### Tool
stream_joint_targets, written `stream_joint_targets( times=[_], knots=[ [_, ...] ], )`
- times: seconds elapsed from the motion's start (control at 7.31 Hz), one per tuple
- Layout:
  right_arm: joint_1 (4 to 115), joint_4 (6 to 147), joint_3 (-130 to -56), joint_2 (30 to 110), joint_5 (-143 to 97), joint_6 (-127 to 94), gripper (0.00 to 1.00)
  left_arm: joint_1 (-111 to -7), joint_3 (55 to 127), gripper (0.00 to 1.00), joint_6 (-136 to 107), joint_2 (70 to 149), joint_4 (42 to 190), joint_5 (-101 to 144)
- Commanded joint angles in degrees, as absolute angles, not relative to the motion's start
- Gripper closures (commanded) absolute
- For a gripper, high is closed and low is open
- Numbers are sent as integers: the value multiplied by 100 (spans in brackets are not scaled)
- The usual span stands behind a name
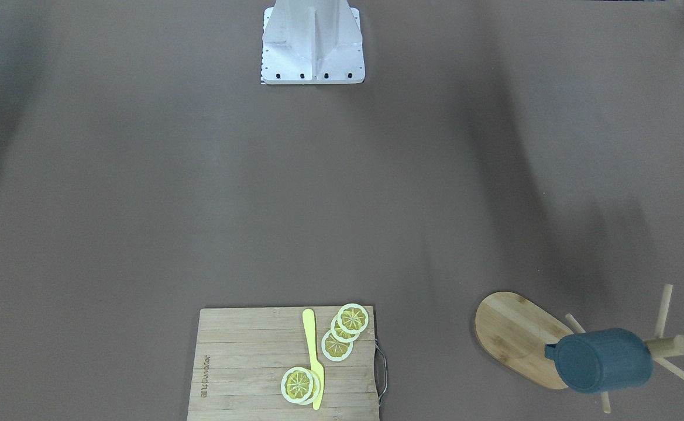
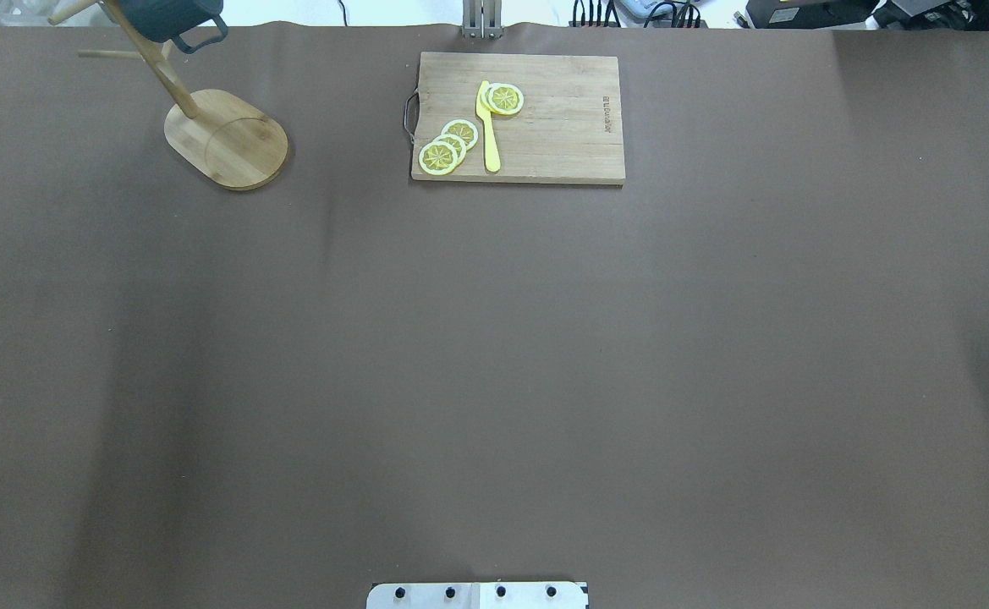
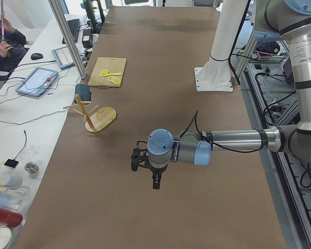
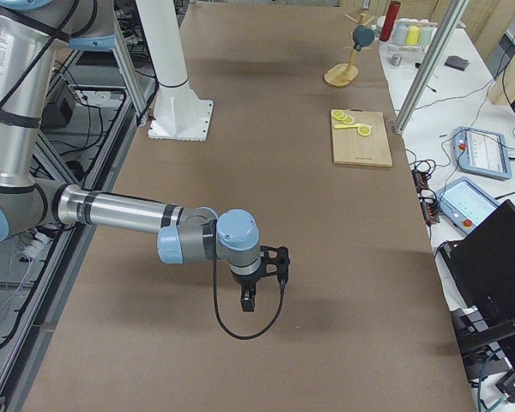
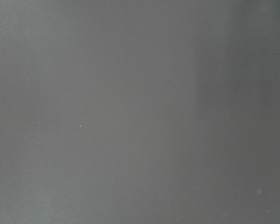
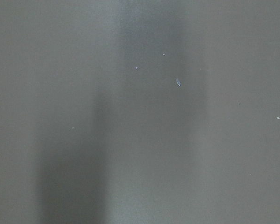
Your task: Hang cup on storage rack
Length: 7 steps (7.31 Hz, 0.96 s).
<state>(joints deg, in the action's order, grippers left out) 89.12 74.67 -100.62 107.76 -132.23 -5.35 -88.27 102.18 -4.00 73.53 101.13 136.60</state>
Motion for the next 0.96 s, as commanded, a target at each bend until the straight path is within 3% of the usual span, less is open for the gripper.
stream_joint_targets(
  times=[0.0, 0.82],
  knots=[
    [8912, 7462, -10072, 10775, -13306, -536, 0, -8816, 10300, 1, -378, 7330, 10151, 13641],
    [8912, 7453, -10098, 10793, -13377, -536, 0, -8824, 10213, 1, -378, 7304, 10143, 13632]
  ],
)
